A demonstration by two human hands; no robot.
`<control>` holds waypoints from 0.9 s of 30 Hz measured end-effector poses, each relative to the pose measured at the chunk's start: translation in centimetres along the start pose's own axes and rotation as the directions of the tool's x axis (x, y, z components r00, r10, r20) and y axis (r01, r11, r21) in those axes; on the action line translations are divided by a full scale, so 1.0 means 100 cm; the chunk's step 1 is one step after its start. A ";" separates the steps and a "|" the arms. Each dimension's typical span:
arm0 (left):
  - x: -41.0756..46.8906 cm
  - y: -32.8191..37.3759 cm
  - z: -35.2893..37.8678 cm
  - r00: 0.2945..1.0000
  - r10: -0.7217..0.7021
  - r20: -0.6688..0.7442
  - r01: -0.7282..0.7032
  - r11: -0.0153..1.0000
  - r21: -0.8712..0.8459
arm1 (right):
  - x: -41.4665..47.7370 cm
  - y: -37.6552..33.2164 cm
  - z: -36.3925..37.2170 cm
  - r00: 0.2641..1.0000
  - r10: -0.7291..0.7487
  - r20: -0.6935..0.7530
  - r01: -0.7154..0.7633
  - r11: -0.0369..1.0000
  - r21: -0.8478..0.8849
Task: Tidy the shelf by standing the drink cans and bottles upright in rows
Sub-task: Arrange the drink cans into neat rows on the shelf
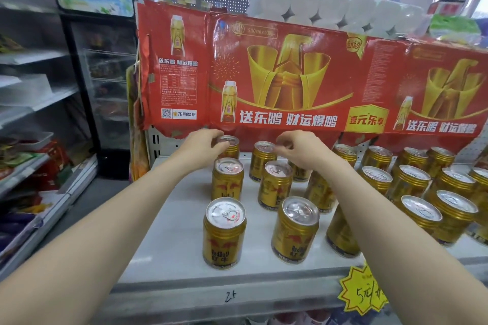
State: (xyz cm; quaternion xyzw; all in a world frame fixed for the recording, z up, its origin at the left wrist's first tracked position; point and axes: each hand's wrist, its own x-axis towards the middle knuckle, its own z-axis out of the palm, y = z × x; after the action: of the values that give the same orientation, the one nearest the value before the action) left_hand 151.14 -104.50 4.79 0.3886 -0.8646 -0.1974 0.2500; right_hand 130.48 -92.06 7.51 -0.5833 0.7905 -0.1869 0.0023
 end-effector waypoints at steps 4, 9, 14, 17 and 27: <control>0.023 0.007 0.007 0.995 -0.039 0.087 0.037 0.999 0.026 | 0.026 -0.002 0.006 0.994 -0.025 0.104 0.029 0.999 -0.036; 0.040 0.005 0.018 0.983 -0.092 0.156 0.095 0.995 -0.016 | 0.048 -0.002 0.011 0.972 -0.037 0.232 0.052 0.997 -0.061; 0.044 -0.010 0.014 0.986 -0.103 0.131 0.099 0.994 0.036 | 0.061 -0.002 0.016 0.980 -0.026 0.198 0.050 0.992 -0.114; 0.039 -0.011 0.010 0.985 -0.125 0.117 0.118 0.991 0.061 | 0.066 -0.002 0.022 0.990 0.006 0.144 0.011 0.993 -0.114; 0.031 -0.007 0.014 0.987 -0.150 0.058 0.148 0.988 0.030 | 0.066 -0.004 0.024 0.991 0.024 0.130 -0.010 0.995 -0.103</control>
State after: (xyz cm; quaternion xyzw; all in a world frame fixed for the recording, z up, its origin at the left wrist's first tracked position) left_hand 148.96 -107.15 4.16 0.4493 -0.8427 -0.2160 0.2034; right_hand 129.24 -98.96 6.78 -0.5869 0.8021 -0.1074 0.0258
